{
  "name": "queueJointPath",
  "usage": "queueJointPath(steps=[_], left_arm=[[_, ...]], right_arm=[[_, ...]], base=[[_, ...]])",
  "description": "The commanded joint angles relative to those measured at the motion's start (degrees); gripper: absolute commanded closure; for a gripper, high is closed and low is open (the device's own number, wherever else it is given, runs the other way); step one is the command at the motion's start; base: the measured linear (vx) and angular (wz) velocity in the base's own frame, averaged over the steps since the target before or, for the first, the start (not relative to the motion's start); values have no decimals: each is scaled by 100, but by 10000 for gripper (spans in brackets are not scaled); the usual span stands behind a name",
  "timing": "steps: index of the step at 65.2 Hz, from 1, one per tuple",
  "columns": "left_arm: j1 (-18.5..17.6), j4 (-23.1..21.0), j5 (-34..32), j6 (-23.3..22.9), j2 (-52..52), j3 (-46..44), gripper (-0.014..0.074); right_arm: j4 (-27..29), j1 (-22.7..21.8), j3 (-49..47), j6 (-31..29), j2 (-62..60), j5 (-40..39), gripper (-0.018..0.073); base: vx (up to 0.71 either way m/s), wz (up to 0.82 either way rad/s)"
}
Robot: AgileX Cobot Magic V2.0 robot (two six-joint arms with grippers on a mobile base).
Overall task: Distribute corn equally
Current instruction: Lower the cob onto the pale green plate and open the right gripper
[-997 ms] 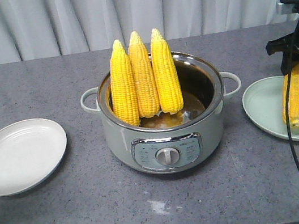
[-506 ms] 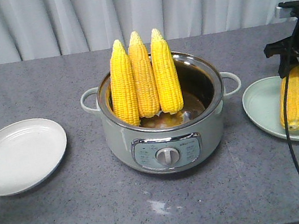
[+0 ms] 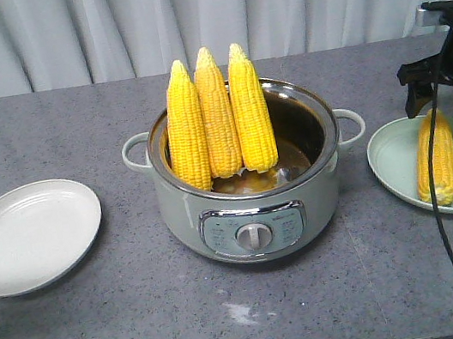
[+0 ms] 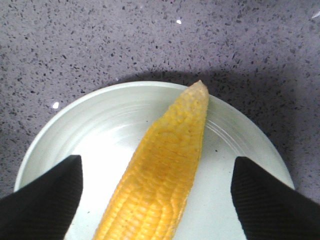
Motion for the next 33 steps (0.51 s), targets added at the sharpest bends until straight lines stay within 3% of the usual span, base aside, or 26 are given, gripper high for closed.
queueJointPath(steps=[1, 33], left_arm=[[21, -58, -350, -66, -54, -197, 4], [21, -53, -358, -60, -54, -197, 4]], right_arm=[[158, -25, -166, -57, -500, 250, -35], [578, 59, 254, -469, -2072, 104, -35]], base=[[0, 0], [0, 0]])
